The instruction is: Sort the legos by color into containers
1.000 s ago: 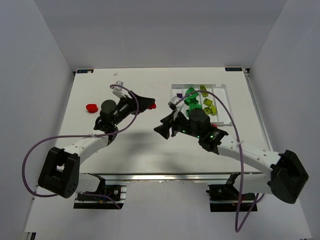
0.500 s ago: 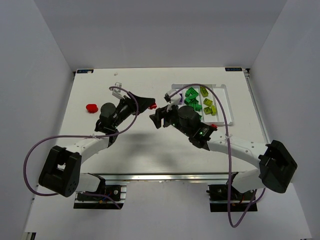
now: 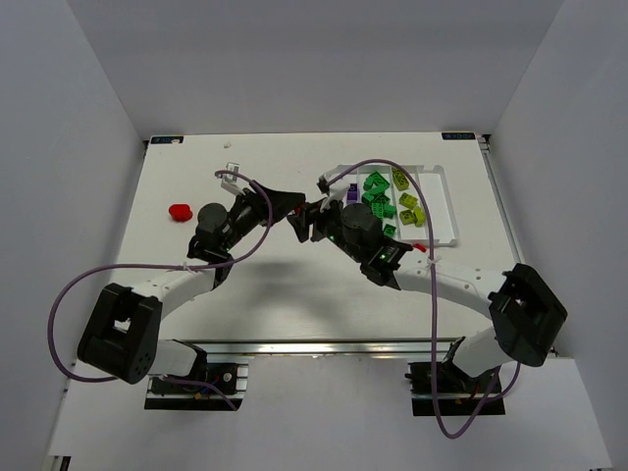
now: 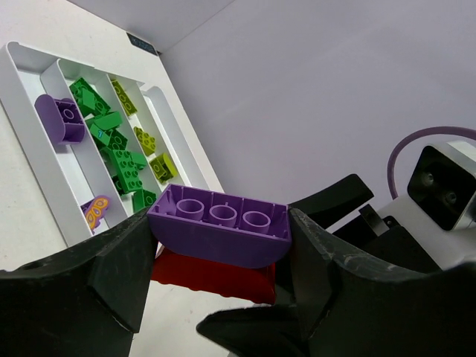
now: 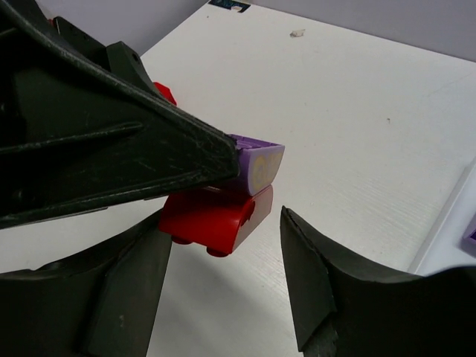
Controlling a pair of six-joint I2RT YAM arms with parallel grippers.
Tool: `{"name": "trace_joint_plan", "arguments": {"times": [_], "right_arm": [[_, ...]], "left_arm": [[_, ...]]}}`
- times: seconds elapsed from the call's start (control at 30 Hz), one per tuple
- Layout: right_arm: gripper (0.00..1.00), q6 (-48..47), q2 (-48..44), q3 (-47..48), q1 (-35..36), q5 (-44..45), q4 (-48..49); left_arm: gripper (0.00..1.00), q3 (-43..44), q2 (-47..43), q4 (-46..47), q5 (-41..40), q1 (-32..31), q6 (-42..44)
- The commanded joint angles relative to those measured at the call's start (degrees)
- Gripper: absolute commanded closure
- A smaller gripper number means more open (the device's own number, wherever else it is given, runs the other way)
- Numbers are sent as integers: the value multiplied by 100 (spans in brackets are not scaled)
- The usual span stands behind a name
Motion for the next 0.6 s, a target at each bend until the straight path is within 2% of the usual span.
{"name": "trace_joint_plan", "arguments": {"times": [0.0, 0.3, 0.57], "right_arm": [[36, -15, 12, 232, 38, 339, 550], [49, -59, 197, 355, 38, 559, 594], [80, -366, 110, 118, 56, 559, 936]], "left_arm": [[81, -62, -24, 226, 70, -15, -41], [82, -106, 29, 341, 88, -15, -103], [82, -132, 134, 393, 105, -15, -129]]}}
